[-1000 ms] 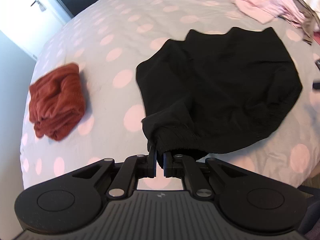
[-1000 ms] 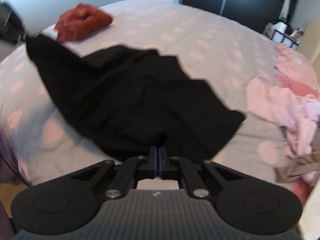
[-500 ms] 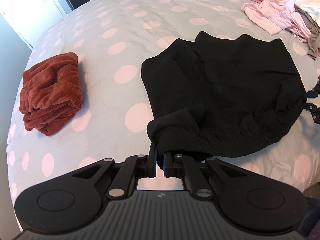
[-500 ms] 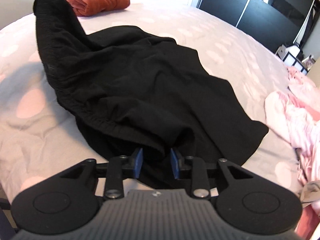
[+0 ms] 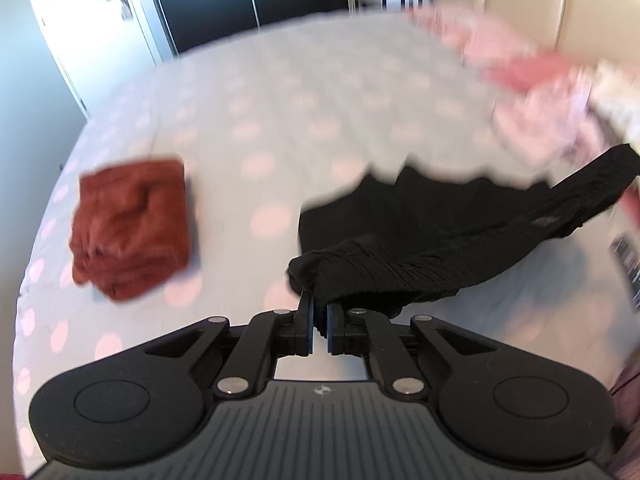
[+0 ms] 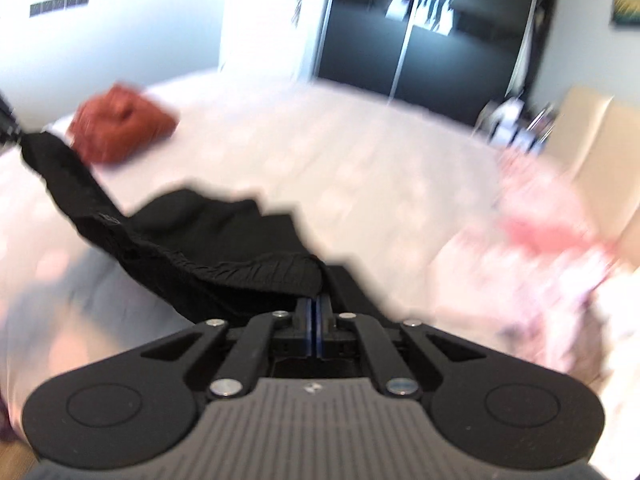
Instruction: Fold clothes
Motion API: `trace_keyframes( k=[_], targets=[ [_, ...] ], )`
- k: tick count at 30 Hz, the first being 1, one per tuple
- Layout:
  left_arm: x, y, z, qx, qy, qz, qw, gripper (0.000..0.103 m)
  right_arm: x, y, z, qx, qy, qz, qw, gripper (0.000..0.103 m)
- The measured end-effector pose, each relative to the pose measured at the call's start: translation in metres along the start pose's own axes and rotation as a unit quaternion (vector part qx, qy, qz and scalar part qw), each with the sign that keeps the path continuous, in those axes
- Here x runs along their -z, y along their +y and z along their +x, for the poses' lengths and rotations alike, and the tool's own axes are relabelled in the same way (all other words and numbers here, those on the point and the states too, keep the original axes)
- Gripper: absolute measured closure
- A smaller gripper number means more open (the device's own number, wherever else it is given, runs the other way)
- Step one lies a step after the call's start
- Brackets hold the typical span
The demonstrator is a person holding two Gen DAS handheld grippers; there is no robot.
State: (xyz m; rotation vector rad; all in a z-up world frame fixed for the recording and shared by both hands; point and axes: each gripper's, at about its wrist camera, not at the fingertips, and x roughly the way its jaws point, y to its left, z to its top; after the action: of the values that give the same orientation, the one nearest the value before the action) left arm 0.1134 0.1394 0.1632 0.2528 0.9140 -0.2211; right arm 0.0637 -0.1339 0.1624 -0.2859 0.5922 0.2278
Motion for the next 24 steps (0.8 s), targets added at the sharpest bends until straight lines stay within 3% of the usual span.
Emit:
trace_keyframes(
  k=[8,12,18,21,24],
  targets=[
    [-0.060,0.000,-0.109,0.007,-0.072,-0.013,0.9973,0.099,-0.105,-0.037,-0.084,0.057,-0.066,-0.046,0.995,0.101],
    [-0.079,0.004,-0.138,0.016,-0.088,-0.024,0.9957,0.099,-0.147,-0.049,-0.102,0.077,-0.088,-0.067,0.991,0.101],
    [-0.069,0.044,-0.106,0.025,-0.059,-0.096,0.9934,0.099,-0.193,-0.053,-0.045,0.051,-0.045,-0.066,0.995,0.101],
    [-0.050,0.082,-0.096,0.001,-0.047,-0.143,0.9886,0.099,-0.214,-0.029,-0.002,0.029,-0.043,-0.083,0.995,0.101],
    [-0.030,0.122,-0.110,-0.031,-0.046,-0.189,0.9804,0.099,-0.242,0.004,0.039,-0.006,-0.053,-0.098,0.994,0.101]
  ],
)
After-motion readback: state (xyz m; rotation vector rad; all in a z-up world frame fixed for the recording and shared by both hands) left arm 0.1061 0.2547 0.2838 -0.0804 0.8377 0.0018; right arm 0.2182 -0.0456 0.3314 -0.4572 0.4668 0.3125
